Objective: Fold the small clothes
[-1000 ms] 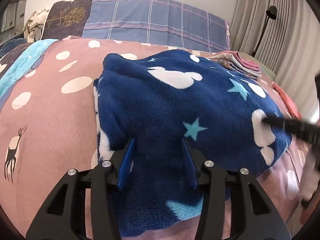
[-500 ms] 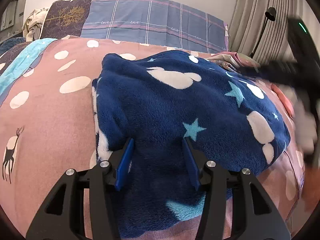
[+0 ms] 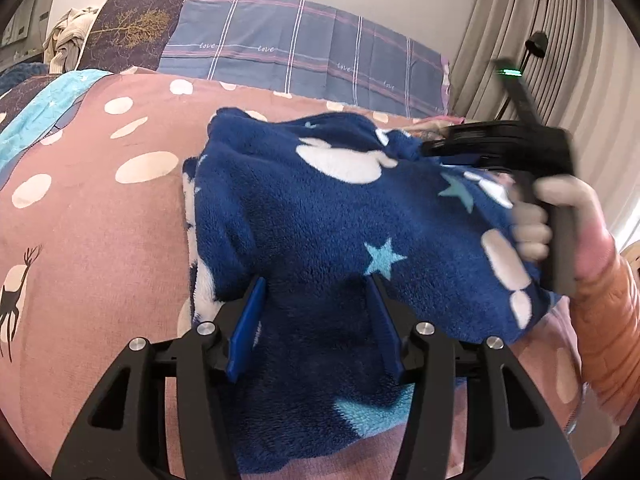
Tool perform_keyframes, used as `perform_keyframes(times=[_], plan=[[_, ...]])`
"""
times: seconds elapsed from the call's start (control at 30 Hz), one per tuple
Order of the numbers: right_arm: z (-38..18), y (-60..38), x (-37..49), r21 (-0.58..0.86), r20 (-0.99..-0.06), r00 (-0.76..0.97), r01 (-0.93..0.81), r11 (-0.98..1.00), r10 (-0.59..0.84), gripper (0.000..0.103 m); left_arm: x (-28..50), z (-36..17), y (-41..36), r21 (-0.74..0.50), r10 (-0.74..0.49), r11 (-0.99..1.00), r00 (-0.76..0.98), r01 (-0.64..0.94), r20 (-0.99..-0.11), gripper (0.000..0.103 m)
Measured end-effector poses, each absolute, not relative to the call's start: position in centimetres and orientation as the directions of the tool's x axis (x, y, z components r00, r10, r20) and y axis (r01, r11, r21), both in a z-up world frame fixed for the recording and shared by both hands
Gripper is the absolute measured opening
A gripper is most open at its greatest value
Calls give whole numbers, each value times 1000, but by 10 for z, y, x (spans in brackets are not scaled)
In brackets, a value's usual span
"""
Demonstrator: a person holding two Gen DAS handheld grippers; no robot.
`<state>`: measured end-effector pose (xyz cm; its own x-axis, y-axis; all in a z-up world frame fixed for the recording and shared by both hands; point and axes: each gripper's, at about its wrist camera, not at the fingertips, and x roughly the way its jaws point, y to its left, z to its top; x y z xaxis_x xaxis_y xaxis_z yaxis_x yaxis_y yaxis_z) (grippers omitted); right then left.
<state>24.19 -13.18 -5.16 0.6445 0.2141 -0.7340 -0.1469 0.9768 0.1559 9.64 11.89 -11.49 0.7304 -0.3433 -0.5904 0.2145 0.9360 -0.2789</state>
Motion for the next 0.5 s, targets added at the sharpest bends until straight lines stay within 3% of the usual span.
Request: perform_keyframes(times=[0.17,0.3,0.5], plan=[[-17,-109,145,98,-672,657,-380,920,343,51,77,-104,147,-348,-374,915,749,202,-547,53],[-36,-53,73,-21,-673,613,-574,818,413,69,59,-100,189,-349,-265,934,797,72,-543,53],[-80,26,12,-251,-682,621,-696,673,387,70,33,-94,234,-355,-141,932,827,-74,-544,54]])
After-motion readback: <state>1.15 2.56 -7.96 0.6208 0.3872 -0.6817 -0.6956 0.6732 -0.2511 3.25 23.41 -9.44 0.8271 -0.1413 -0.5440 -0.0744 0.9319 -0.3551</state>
